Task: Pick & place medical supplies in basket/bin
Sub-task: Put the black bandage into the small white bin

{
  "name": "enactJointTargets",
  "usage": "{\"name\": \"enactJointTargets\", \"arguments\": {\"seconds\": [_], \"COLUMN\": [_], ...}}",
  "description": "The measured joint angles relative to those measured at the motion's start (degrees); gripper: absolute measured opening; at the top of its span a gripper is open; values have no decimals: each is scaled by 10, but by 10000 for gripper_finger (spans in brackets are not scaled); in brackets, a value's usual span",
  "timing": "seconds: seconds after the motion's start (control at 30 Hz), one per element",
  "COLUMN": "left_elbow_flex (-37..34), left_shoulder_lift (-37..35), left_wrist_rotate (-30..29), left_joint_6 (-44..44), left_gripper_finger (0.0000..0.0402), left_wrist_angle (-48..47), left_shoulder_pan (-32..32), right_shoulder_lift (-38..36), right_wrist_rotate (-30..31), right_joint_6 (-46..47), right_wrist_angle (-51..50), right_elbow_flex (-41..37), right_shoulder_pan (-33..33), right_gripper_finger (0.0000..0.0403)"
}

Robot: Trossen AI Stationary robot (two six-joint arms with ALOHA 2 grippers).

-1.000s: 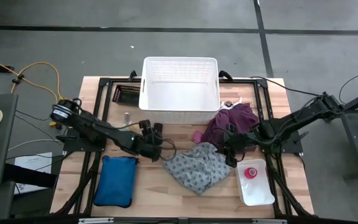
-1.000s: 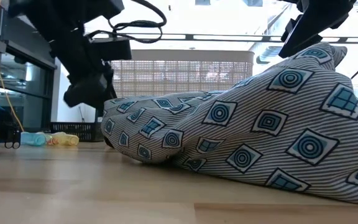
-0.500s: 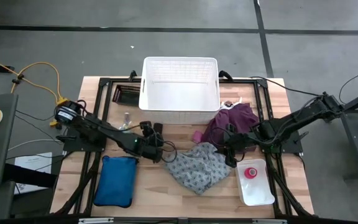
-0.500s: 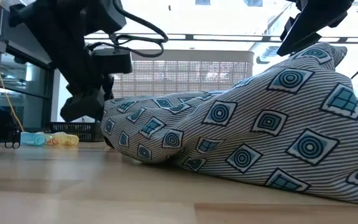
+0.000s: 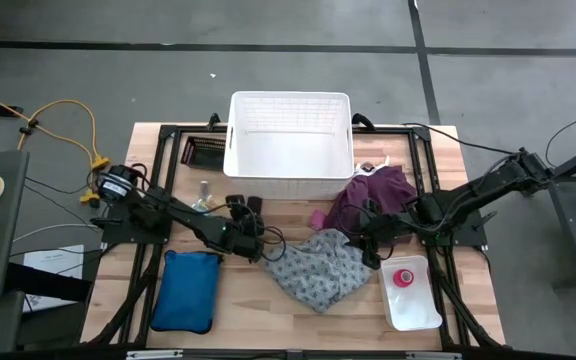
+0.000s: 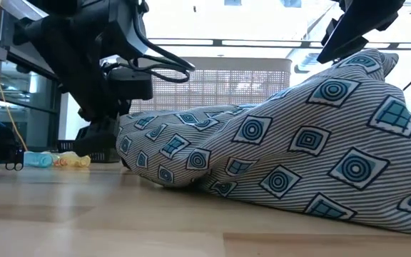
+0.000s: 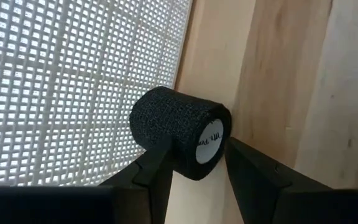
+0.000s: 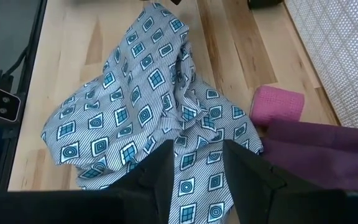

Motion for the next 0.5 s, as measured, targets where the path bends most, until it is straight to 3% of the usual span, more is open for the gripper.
{"name": "enactJointTargets", "arguments": {"seconds": [0.5], "left_elbow_flex": [1], "left_shoulder_lift": [42], "left_wrist_rotate": [-49], "left_joint_6": [-15], "left_gripper_finger": [138], "left_wrist_angle": [1], "left_shoulder_pan": [-2], "right_shoulder_lift": [0], "right_wrist_rotate": [0], "right_joint_6": [0], "right_wrist_angle": [12], "right_elbow_flex": [0], "right_shoulder_pan": [0], "right_gripper_finger": [125]}}
